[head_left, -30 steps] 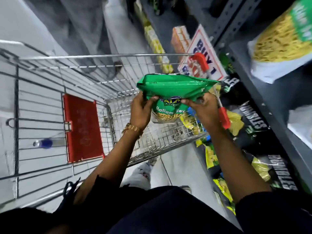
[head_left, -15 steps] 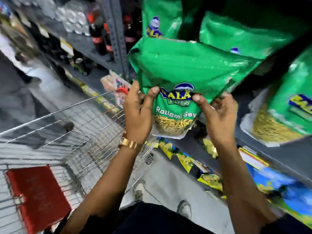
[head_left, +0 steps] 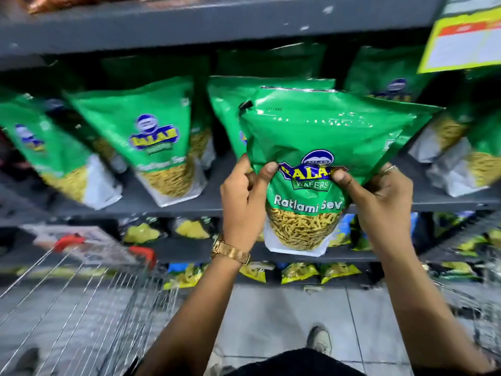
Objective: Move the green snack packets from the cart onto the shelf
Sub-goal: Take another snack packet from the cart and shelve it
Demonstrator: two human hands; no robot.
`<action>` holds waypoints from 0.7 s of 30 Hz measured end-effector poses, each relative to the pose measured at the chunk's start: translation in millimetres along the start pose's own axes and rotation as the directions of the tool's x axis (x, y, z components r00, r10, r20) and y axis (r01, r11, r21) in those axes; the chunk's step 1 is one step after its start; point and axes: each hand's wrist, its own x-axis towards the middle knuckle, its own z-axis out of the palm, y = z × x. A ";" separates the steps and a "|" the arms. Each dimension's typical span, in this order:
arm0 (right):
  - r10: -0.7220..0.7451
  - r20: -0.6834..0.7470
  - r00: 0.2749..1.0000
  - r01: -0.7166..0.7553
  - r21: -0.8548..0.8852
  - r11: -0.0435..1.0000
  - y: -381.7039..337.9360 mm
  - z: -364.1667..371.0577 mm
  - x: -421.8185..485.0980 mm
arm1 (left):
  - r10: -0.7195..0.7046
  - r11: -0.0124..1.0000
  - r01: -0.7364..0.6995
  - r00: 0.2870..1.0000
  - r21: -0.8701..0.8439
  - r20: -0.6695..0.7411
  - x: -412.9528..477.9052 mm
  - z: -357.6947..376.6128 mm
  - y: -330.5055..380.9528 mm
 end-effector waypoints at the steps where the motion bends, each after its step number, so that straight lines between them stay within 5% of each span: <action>1: -0.018 -0.019 1.000 0.017 -0.038 0.999 1.8 -14.3 5.0 | 0.026 1.000 -0.026 0.999 0.010 0.018 4.6 16.5 1.9; 12: -0.053 -0.169 0.984 0.036 -0.100 0.994 52.6 -121.9 82.0 | 0.078 0.993 -0.059 0.976 -0.100 0.204 53.9 161.1 6.1; 21: 0.036 -0.169 0.985 -0.039 -0.016 0.999 103.2 -124.8 126.3 | 0.015 0.996 -0.002 0.990 -0.094 0.138 76.0 205.9 -22.9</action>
